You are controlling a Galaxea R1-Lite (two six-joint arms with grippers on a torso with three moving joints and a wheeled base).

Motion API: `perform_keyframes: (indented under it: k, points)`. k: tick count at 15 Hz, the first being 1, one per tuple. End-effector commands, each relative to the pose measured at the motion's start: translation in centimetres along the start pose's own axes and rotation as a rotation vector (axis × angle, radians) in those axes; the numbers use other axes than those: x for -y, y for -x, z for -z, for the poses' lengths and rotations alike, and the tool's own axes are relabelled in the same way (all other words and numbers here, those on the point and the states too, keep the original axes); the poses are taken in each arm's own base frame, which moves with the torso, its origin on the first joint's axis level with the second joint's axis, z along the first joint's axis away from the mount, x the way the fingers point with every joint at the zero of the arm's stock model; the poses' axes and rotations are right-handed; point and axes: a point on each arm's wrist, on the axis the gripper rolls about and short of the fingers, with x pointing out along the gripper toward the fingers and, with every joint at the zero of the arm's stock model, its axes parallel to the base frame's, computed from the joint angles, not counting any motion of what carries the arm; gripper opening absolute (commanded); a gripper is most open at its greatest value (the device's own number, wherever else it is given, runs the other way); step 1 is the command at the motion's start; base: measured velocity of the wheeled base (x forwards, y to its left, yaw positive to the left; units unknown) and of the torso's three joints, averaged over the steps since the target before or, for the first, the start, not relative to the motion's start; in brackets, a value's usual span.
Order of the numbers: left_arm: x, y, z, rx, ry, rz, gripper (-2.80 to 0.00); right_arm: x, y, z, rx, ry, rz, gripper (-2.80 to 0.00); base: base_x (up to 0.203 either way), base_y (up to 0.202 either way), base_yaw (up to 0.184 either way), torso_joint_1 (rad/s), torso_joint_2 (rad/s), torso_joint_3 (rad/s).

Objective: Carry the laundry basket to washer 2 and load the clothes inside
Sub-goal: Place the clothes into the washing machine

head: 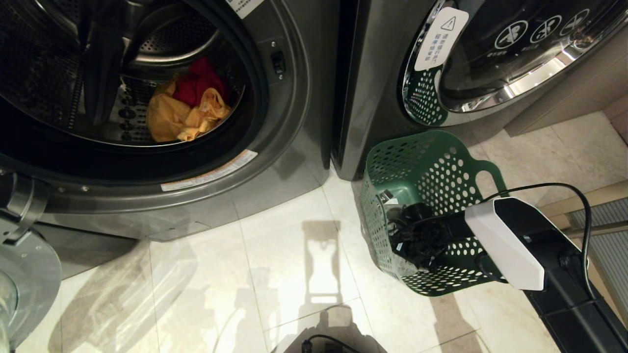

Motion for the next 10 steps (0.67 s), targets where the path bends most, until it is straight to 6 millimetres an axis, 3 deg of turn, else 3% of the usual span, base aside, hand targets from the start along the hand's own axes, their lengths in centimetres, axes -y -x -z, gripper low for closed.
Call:
perform_keyframes:
  k: [1, 10]
  points:
    - [0.00, -0.01, 0.00, -0.002, 0.001, 0.000, -2.80, -0.10, 0.02, 0.05, 0.011, 0.003, 0.012, -2.80, 0.000, 0.000, 0.000, 0.000, 0.00, 0.000]
    - [0.00, -0.01, 0.01, -0.002, 0.001, 0.000, -2.80, -0.05, 0.00, 0.06, 0.010, 0.010, 0.015, -2.80, 0.000, 0.000, 0.000, 0.000, 0.00, 0.000]
